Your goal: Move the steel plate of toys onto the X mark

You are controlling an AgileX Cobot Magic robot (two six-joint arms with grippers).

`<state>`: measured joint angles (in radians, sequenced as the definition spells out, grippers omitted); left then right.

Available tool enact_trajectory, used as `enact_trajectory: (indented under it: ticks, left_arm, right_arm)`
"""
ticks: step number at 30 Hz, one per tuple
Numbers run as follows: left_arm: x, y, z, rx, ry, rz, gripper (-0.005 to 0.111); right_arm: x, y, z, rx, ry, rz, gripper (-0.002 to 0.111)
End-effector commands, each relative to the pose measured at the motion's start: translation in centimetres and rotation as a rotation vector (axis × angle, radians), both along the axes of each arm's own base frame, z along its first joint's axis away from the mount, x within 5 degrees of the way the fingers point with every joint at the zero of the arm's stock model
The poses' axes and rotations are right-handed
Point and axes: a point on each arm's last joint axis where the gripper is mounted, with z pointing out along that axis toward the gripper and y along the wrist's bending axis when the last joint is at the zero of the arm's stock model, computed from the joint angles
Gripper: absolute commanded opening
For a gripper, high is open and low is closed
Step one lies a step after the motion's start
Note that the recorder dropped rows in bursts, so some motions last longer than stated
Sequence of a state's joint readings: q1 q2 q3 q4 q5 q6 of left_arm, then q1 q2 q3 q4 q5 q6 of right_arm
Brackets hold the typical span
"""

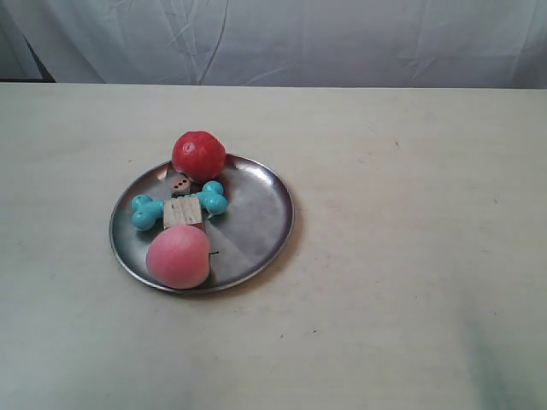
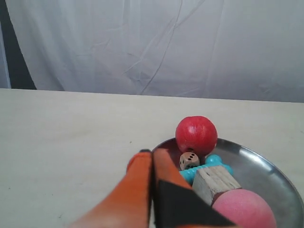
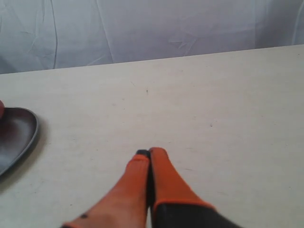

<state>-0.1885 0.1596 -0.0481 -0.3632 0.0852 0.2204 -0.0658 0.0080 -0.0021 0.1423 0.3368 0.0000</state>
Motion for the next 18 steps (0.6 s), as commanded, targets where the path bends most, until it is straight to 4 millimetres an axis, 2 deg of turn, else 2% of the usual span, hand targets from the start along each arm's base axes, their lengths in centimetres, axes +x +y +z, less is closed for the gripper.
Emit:
enact_trajectory:
  ticks: [1, 4, 11, 18]
  left_arm:
    - [-0.3, 0.1, -1.1, -0.019, -0.016, 0.008, 0.000]
    - [-0.6, 0.2, -1.0, -0.034, -0.039, 0.016, 0.000]
    - [-1.3, 0.6, -2.0, -0.051, 0.051, 0.088, 0.000]
    - [-1.2, 0.9, -1.9, -0.027, 0.036, 0.140, 0.000]
  right_arm:
    - [0.0, 0.0, 0.1, 0.000, -0.016, -0.004, 0.000]
    - [0.0, 0.0, 0.1, 0.000, -0.016, -0.004, 0.000]
    - [0.0, 0.0, 0.1, 0.000, -0.016, -0.004, 0.000]
    - [0.0, 0.0, 0.1, 0.000, -0.016, -0.004, 0.000]
